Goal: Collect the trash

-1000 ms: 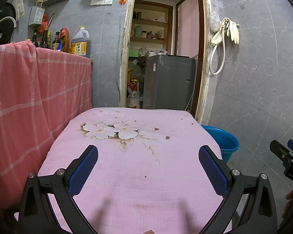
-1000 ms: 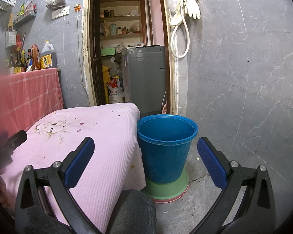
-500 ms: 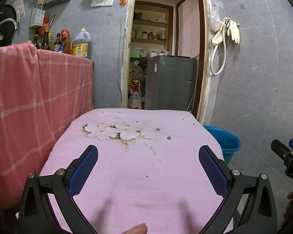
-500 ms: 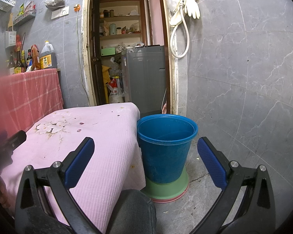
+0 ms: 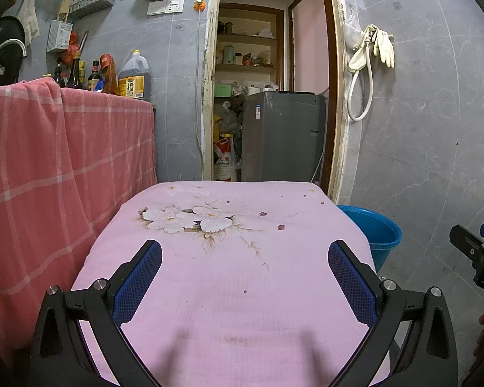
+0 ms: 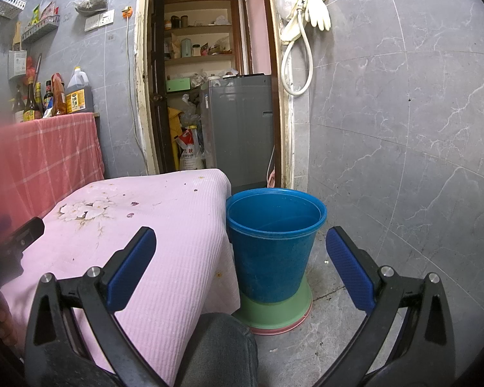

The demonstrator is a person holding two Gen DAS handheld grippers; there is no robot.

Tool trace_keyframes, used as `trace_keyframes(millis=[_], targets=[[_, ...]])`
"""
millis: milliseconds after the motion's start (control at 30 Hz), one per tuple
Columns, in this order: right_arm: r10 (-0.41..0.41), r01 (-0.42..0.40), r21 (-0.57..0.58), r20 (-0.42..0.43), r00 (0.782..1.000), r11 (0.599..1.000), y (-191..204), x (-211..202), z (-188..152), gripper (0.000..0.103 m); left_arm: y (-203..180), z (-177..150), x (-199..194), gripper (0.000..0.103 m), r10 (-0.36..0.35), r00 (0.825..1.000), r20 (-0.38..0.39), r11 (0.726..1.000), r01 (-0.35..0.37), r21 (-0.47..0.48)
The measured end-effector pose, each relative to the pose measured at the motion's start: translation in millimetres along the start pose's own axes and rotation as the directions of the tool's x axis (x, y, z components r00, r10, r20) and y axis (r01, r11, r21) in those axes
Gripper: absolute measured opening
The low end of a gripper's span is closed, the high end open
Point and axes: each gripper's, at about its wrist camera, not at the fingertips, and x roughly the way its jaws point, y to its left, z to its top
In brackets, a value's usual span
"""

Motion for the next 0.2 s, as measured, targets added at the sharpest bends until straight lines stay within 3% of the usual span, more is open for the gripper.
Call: trace_keyframes(millis=[200], targets=[[-0.001, 0.001, 0.001, -0.001, 1.0, 1.0, 0.5, -0.2, -0.2, 0.103, -0.6, 0.7, 0.0, 0.101, 0.001, 1.0, 0.0, 1.0, -0.001, 0.0]])
